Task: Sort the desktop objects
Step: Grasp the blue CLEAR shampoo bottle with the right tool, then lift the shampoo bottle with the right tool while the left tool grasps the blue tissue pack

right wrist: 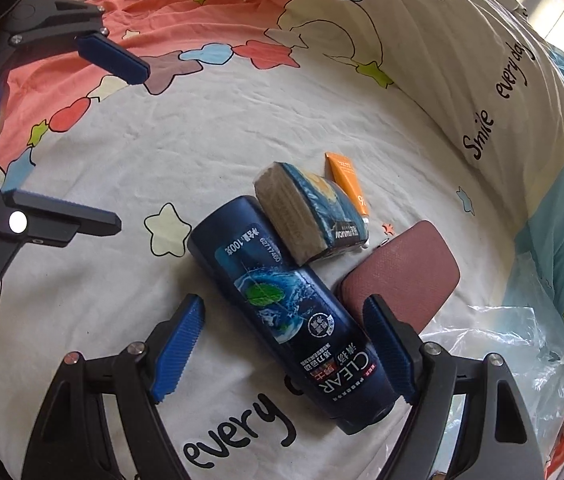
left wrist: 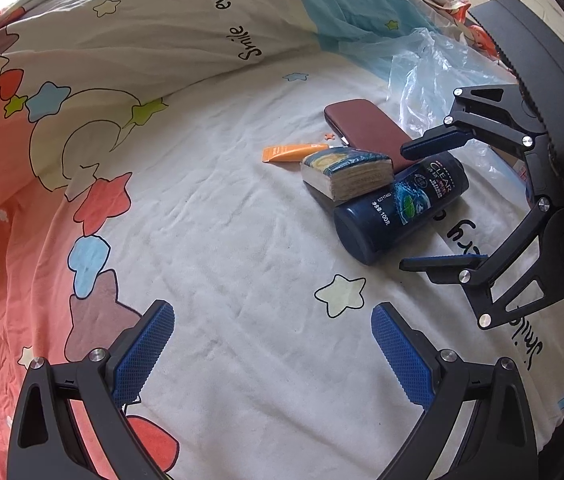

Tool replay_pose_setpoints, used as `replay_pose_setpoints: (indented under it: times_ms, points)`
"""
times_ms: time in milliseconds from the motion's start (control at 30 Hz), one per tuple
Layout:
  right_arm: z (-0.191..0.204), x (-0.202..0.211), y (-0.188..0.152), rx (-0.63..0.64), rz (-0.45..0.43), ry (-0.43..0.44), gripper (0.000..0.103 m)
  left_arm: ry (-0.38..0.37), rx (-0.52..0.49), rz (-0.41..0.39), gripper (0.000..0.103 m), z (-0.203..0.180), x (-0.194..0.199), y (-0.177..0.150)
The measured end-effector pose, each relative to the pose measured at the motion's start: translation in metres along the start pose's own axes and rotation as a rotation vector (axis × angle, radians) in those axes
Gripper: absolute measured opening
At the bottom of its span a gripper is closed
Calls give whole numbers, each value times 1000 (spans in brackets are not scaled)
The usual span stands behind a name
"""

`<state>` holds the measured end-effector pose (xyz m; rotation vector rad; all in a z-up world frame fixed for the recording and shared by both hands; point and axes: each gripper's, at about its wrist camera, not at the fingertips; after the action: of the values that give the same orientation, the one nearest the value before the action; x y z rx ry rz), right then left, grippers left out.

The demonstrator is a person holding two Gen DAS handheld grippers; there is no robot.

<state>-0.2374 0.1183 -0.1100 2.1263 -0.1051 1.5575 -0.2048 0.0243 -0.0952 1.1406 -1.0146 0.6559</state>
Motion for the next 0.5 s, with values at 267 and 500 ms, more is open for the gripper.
replay_pose_setpoints:
  times_ms: [267, 500]
  points:
    - [-15, -1, -4, -94, -12, 32, 53, -5, -3, 8, 101, 0, -2, 0]
    - [-17, 11, -21, -204, -20, 130, 38, -29, -5, 14, 101, -2, -9, 5]
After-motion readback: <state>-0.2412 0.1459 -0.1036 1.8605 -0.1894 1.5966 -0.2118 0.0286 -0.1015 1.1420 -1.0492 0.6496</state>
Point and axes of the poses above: each gripper's, at about its wrist camera, not at the fingertips, and x roughly against the way its jaws point, z to its left, y to its top, and after that the axes turned 2 degrees about z, right-handed
